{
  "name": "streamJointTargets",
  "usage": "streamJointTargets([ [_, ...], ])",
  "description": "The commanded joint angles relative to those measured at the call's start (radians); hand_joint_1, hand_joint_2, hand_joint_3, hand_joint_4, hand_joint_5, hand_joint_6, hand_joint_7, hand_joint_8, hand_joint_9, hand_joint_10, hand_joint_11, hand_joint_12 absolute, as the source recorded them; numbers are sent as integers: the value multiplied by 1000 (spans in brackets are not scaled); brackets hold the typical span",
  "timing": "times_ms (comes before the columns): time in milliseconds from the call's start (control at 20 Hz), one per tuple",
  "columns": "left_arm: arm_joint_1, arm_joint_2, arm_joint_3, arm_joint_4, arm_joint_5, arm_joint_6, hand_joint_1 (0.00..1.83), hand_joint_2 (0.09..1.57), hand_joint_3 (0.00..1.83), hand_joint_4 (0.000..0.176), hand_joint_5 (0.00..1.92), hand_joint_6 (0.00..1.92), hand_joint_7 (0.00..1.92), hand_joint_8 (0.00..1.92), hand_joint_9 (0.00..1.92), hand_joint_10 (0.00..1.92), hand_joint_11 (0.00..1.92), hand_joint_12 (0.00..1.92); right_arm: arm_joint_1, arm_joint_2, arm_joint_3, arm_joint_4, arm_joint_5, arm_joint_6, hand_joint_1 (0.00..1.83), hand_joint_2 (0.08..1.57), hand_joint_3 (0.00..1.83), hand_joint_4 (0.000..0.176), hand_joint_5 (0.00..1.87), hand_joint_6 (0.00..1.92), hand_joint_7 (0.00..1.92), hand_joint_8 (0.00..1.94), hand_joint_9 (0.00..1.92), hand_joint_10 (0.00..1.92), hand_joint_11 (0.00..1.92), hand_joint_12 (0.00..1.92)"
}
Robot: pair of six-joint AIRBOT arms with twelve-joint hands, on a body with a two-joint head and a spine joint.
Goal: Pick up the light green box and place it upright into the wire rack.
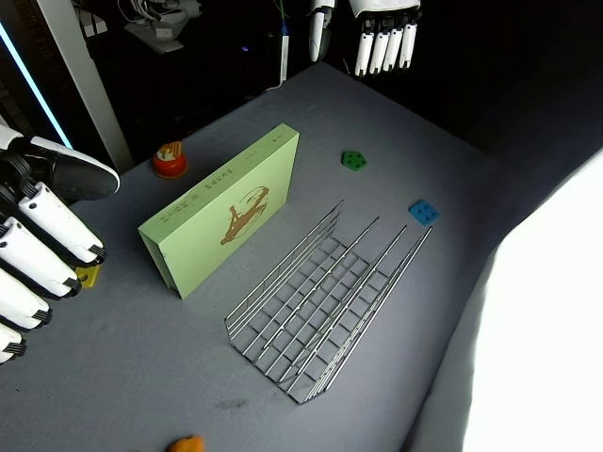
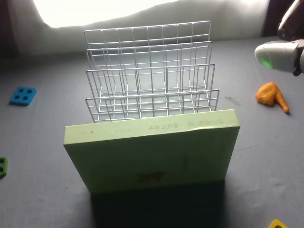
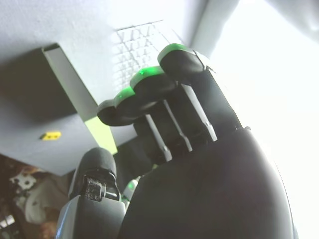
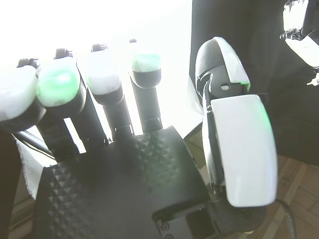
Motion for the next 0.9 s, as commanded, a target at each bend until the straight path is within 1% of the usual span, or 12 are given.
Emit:
streamJointTargets([
  [0,-12,1,1,10,88,0,107,1090,175,51,172,95,174,49,142,99,0,554,18,8,-2,-17,94,2,288,974,258,0,95,183,132,62,71,45,0,133],
  [50,-13,1,1,10,88,0,67,1149,73,54,190,40,191,12,159,43,0,531,18,8,-2,-17,94,2,269,1040,127,0,132,106,165,24,115,34,0,216],
  [100,-13,1,1,10,88,0,55,1178,18,55,201,10,198,1,171,12,0,532,18,8,-2,-17,94,2,265,1087,30,0,164,38,180,1,135,14,0,261],
  [400,-13,1,3,10,88,0,55,1180,14,55,202,8,198,0,172,10,0,530,18,8,-5,-1,87,2,265,1090,25,0,166,33,181,1,136,13,0,262],
  [550,-13,1,7,10,88,0,55,1181,13,55,203,7,198,0,173,9,0,530,17,7,-7,19,39,10,265,1090,23,0,166,31,181,1,136,12,0,263],
  [600,-13,1,7,10,88,0,55,1181,13,55,203,7,198,0,173,9,0,530,16,3,-7,19,10,32,265,1090,23,0,167,31,181,1,136,12,0,263],
  [700,-13,1,9,10,88,0,55,1181,12,55,203,7,198,0,173,8,0,530,14,-21,-7,19,-27,61,265,1091,22,0,167,30,181,1,136,12,0,263],
  [850,-13,0,11,10,88,0,55,1182,11,55,203,6,198,0,173,8,0,529,6,-73,-12,46,-50,66,265,1091,21,0,168,29,181,1,137,11,0,263],
])
